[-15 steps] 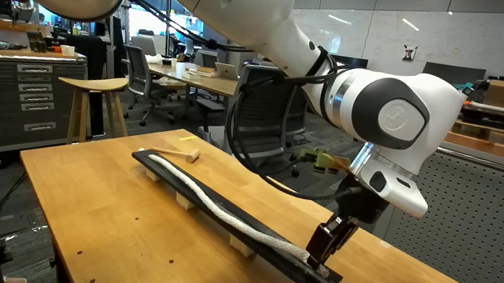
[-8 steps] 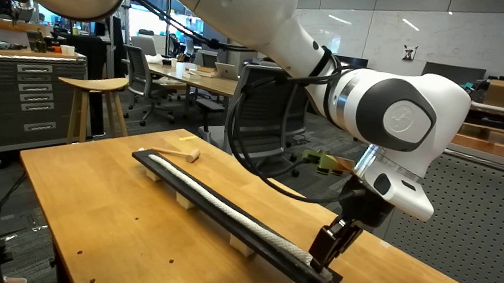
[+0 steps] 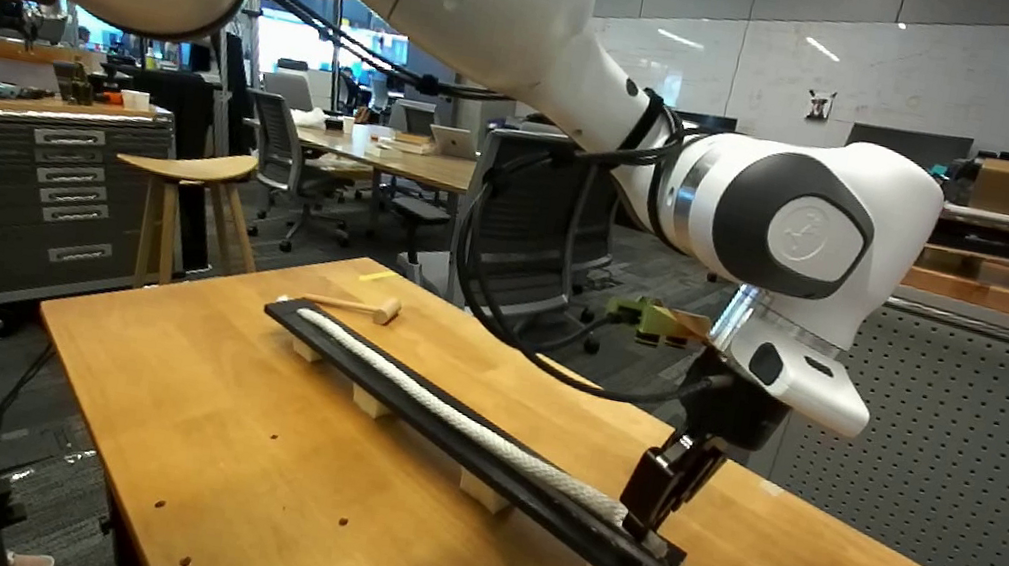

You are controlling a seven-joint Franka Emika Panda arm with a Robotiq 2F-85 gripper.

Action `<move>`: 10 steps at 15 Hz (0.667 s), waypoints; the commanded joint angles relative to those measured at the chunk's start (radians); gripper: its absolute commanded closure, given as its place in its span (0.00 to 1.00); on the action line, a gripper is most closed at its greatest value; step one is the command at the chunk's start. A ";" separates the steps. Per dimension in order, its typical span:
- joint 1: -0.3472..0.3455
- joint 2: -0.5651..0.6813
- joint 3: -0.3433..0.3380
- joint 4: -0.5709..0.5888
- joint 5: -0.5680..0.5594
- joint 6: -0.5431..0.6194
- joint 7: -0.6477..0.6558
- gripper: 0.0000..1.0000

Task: Stretch out the white rope and fit it in the middle space

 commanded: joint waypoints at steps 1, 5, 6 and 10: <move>0.000 0.000 0.000 0.000 0.000 0.000 0.000 0.85; 0.001 -0.002 -0.003 -0.008 -0.002 0.007 0.003 0.96; 0.002 -0.003 -0.004 -0.014 -0.003 0.010 0.003 0.96; 0.001 0.002 -0.009 -0.022 -0.006 0.010 0.007 0.96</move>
